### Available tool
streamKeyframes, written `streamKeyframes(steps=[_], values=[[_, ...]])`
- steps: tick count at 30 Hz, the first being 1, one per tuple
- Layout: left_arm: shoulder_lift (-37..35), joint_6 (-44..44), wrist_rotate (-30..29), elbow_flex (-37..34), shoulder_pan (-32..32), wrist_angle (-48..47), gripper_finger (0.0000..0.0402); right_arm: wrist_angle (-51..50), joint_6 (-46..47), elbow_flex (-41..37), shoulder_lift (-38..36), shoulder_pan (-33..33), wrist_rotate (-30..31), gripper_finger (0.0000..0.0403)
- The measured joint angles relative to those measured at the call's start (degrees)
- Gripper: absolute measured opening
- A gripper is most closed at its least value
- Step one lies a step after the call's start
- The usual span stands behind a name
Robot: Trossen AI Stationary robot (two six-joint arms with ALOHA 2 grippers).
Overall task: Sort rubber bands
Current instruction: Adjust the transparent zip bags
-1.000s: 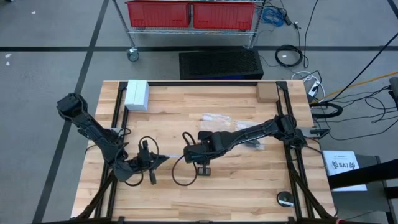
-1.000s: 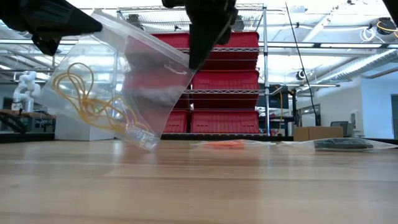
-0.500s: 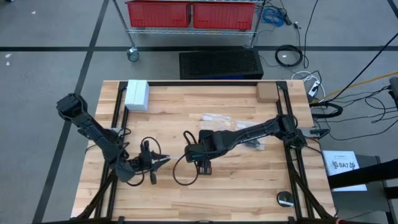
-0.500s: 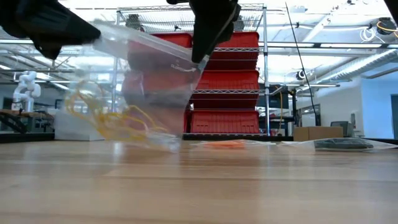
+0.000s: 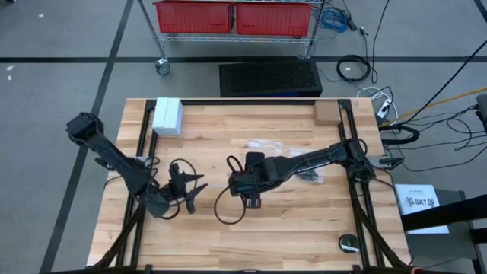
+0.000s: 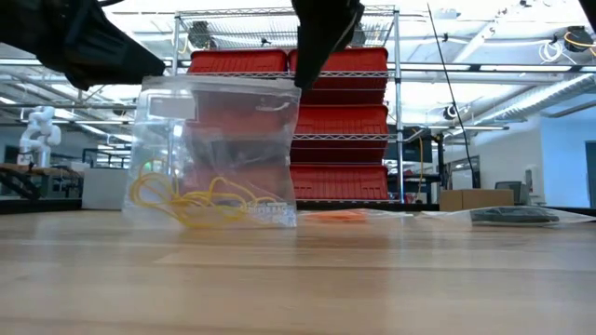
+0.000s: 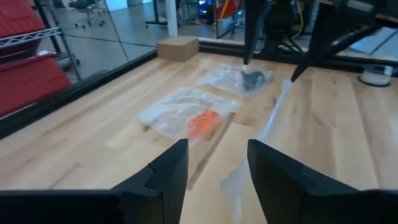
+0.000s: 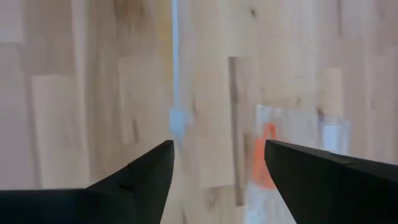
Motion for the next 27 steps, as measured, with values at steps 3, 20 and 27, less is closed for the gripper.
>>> streamKeyframes(steps=[3,20,27], values=[[-1.9,0.0,-0.2,0.0,1.0,-2.4,0.0171,-1.0,-1.0,0.0,0.0,-0.3,1.7,0.0245],[-11.2,4.8,-2.3,0.0,7.5,-11.6,0.0171,-0.9,-6.1,0.0,0.0,-9.1,3.4,0.0245],[-6.5,1.8,11.4,0.0,10.2,-11.4,0.0151,-5.0,-10.9,-2.2,-0.1,-10.9,-2.7,0.0221]])
